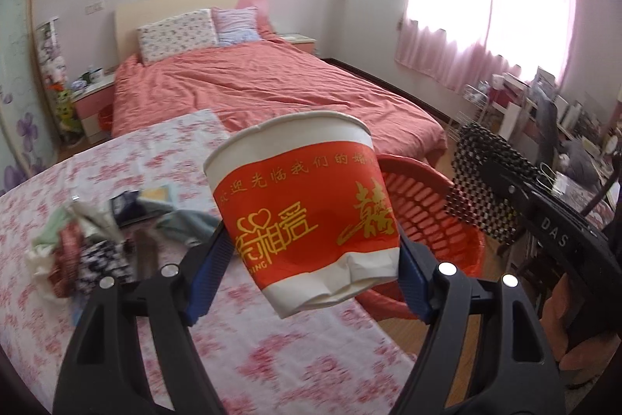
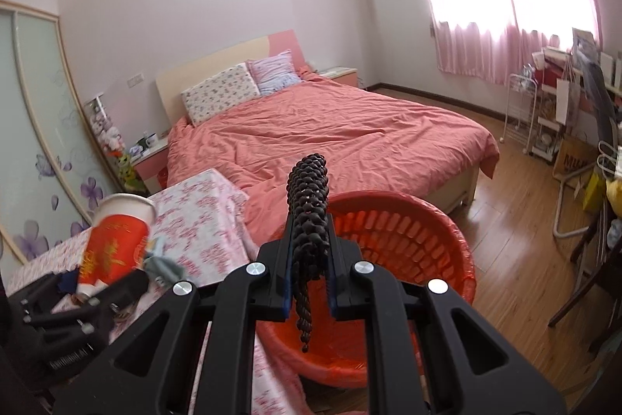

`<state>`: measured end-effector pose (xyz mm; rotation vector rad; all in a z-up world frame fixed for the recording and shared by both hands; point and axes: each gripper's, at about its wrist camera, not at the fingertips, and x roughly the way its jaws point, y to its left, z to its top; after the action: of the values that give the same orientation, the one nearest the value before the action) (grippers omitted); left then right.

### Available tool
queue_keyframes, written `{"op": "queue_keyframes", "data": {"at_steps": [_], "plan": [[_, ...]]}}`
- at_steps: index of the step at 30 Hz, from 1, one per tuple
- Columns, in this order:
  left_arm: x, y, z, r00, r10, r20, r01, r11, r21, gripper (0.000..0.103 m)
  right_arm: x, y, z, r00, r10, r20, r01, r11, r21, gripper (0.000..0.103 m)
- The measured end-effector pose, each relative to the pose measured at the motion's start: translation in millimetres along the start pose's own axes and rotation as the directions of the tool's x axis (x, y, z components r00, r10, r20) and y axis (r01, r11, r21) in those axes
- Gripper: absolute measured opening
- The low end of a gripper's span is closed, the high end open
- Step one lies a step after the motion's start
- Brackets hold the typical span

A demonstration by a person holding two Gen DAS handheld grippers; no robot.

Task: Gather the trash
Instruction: 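Carry the cup and mesh pad to the orange basket and release both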

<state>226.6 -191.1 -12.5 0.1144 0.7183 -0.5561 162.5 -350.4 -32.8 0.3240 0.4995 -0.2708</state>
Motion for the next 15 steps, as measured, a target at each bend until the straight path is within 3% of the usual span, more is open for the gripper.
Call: {"op": "queue_keyframes", "data": {"at_steps": [9, 15], "plan": [[56.7, -42.4, 9.8, 0.996, -0.079, -0.049, 0.083, 0.993, 0.086, 0.075, 25.2, -33.2, 5.3, 1.0, -0.007, -0.013, 0.007, 0.998, 0.055, 0.013], [90.4, -60.2, 12.4, 0.994, -0.068, -0.086, 0.077, 0.991, 0.107, 0.077, 33.3, -50.0, 8.1, 1.0, 0.0, -0.024, 0.002, 0.995, 0.097, 0.017]]}}
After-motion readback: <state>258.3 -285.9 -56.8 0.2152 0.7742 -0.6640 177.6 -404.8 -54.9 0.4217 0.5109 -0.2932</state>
